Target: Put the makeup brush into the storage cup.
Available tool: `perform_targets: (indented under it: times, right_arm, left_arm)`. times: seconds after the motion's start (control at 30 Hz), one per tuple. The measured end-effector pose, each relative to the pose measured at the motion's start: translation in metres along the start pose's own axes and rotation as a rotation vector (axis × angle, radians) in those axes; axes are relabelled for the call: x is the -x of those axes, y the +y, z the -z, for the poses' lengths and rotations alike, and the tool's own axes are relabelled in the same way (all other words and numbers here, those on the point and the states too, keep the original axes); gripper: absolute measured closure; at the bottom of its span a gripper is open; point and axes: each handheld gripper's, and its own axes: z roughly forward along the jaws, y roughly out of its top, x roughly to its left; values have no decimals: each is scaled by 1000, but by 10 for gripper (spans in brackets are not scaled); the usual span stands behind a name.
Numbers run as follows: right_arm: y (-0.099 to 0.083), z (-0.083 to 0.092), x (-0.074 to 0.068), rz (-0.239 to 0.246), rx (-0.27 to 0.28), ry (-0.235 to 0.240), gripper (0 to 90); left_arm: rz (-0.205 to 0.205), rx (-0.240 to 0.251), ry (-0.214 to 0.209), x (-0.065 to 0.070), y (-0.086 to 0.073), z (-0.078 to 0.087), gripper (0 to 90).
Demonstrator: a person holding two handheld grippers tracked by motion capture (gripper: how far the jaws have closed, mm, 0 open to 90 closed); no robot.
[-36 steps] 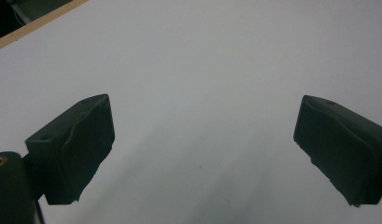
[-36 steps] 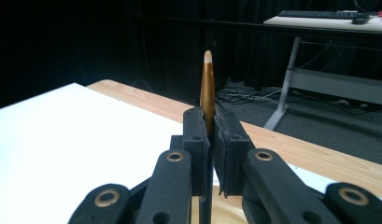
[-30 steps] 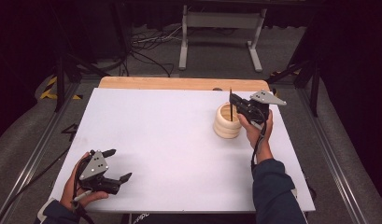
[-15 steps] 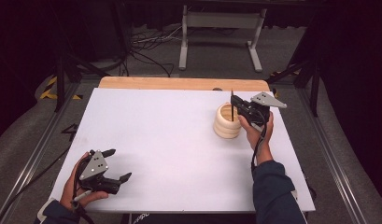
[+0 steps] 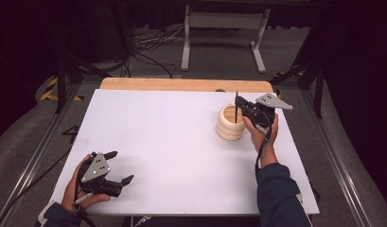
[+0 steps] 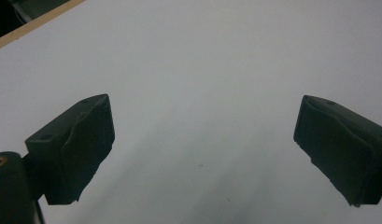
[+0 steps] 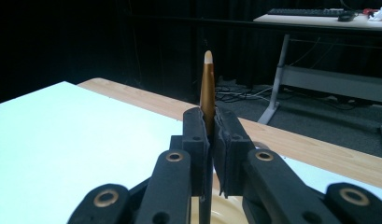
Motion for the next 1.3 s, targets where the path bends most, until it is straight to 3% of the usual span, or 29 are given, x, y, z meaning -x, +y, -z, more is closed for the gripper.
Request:
perform_targets:
  times: [0.7, 1.3]
  right_arm:
    - [5, 7, -2, 18, 9, -8, 703]
    - [13, 17, -4, 57, 6, -21, 393]
  left_arm:
    - [3, 0, -3, 0, 0, -1, 59]
    - [1, -6, -7, 1, 0, -1, 59]
